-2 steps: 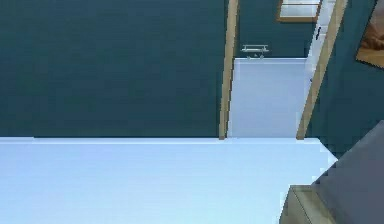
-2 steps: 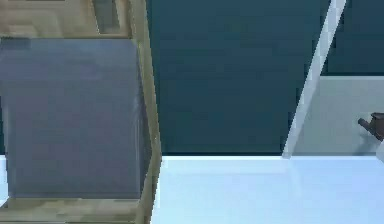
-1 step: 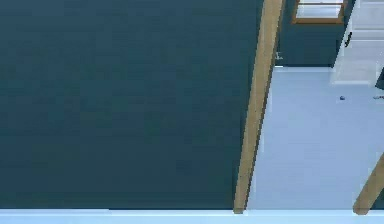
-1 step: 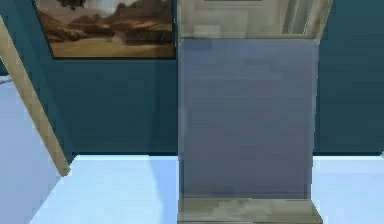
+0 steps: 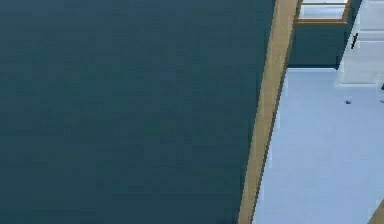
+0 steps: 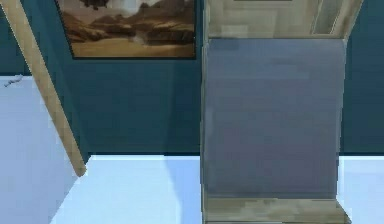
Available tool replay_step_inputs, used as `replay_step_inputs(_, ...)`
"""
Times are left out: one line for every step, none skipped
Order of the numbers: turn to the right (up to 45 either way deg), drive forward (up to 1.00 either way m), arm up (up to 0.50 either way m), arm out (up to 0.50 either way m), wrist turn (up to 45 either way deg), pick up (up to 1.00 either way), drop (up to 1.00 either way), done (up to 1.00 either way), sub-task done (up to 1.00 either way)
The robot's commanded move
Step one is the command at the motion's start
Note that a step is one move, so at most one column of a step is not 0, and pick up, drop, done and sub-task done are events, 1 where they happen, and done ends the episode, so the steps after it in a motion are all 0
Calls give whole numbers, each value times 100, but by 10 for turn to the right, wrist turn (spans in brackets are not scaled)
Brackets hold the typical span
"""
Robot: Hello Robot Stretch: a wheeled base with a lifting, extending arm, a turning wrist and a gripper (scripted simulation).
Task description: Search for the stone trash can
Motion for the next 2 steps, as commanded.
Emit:
replay_step_inputs(30, 0, 0, 0, 0, 0, 0, 0, 0)
replay_step_inputs(0, 35, 0, 0, 0, 0, 0, 0, 0)
